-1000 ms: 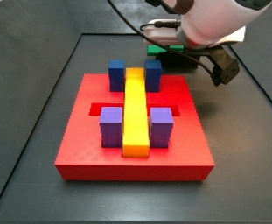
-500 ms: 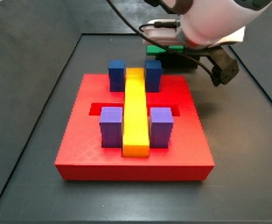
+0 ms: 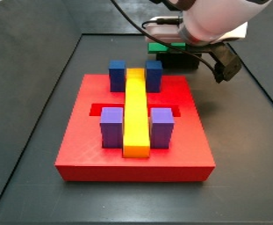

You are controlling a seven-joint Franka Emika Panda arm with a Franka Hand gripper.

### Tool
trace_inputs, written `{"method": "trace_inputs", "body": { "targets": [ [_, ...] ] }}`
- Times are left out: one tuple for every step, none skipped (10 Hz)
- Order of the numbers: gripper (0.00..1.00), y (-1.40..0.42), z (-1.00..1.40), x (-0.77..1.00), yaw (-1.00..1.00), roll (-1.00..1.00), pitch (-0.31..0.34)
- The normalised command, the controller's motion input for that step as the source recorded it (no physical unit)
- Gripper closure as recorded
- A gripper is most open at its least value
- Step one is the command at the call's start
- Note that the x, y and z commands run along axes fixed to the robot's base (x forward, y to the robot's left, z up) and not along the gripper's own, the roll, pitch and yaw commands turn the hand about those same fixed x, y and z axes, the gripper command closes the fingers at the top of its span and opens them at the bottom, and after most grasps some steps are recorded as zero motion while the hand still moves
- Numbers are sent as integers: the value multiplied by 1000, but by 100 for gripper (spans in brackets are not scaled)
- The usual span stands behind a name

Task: Pick up the green object. Move up. Place the green object on the fixture. Regrasp the green object. Move to above the board. Insert the green object.
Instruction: Move to above the board.

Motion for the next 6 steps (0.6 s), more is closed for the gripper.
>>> {"method": "trace_inputs", "body": {
  "targets": [
    [100, -28, 1400, 2, -57, -21, -11],
    [100, -18, 1400, -31, -66, -116, -8],
    [100, -5, 1400, -30, -56, -97, -2],
    [100, -25, 1400, -22, -44, -61, 40],
    [100, -25, 1400, -21, -33, -29, 56],
    [100, -29, 1400, -19, -19, -14, 68]
  ]
}}
